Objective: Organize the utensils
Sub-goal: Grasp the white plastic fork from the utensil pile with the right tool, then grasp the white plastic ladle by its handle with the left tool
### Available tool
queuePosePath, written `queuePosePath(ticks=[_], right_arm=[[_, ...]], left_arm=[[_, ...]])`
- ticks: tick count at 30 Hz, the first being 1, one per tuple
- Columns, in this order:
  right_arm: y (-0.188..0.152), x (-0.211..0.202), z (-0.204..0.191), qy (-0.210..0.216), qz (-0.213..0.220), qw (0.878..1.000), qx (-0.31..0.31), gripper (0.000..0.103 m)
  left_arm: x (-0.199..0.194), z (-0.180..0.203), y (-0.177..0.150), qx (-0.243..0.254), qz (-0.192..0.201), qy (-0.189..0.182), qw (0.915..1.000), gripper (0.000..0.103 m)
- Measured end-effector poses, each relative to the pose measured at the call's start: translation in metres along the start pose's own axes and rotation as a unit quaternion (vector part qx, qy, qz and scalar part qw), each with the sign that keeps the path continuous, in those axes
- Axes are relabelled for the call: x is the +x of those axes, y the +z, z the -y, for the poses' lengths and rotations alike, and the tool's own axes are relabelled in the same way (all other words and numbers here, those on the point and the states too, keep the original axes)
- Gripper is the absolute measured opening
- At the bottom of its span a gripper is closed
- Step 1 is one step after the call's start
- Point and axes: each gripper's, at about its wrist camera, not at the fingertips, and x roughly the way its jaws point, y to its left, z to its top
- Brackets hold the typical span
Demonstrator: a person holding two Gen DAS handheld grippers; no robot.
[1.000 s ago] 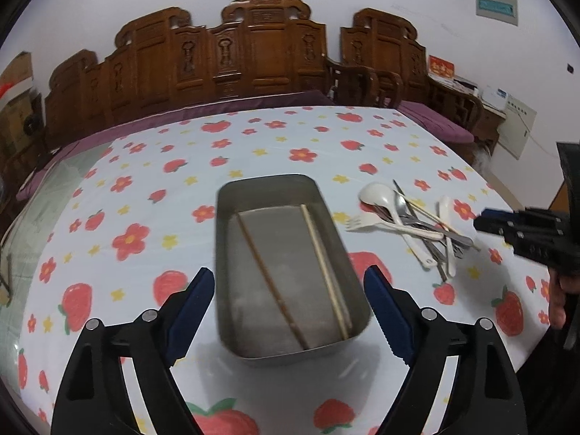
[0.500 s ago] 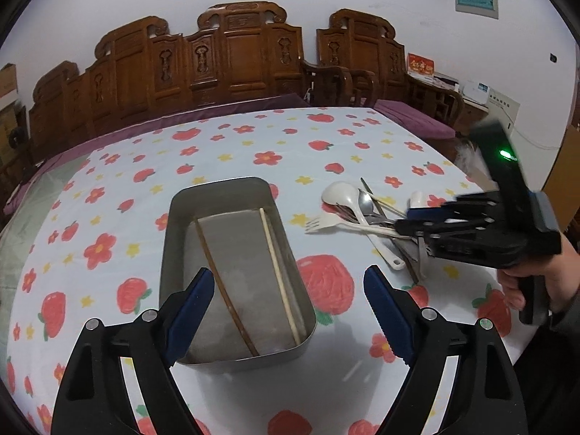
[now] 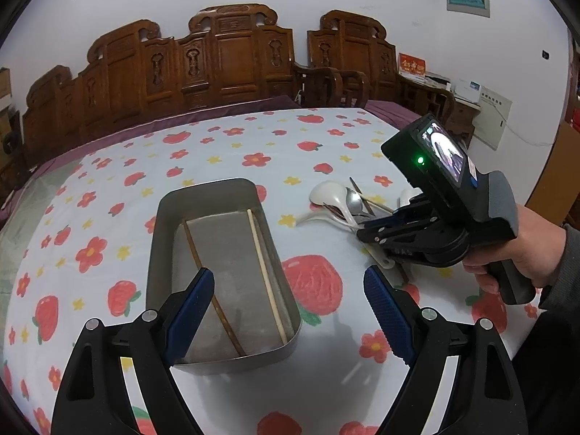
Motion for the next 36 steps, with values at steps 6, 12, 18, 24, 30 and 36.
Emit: queuePosePath(ticks=[6, 12, 18, 24, 30, 36], right_arm=[[-0.007, -0.022, 0.005, 0.022, 0.024, 0.999, 0.024, 0.005], [-0.032, -0.065, 0.021, 0.028, 0.07, 0.994, 0.077, 0.005], [-0.076, -0.102, 0.036, 0.005, 0.09, 0.99, 0.111, 0.005], [-0.105, -0.123, 0.053, -0.004, 0.107, 0.985, 0.138, 0.005], [-0.121, -0.128, 0.067, -0.003, 0.117, 0.982, 0.15, 0.005], [-0.127, -0.127, 0.077, -0.001, 0.118, 0.98, 0.163, 0.005]], left_arm=[[0.0, 0.007, -0.002, 0.01, -0.002, -0.002, 0.9999, 0.081], [0.002, 0.015, 0.003, 0.007, -0.005, -0.01, 0.9999, 0.081], [0.012, 0.039, 0.014, 0.025, -0.015, -0.018, 0.9994, 0.081], [0.038, 0.064, 0.028, 0.038, -0.034, -0.031, 0.9982, 0.071], [0.082, 0.076, 0.04, 0.029, -0.07, -0.031, 0.9966, 0.06], [0.124, 0.081, 0.047, 0.023, -0.1, -0.014, 0.9946, 0.053]])
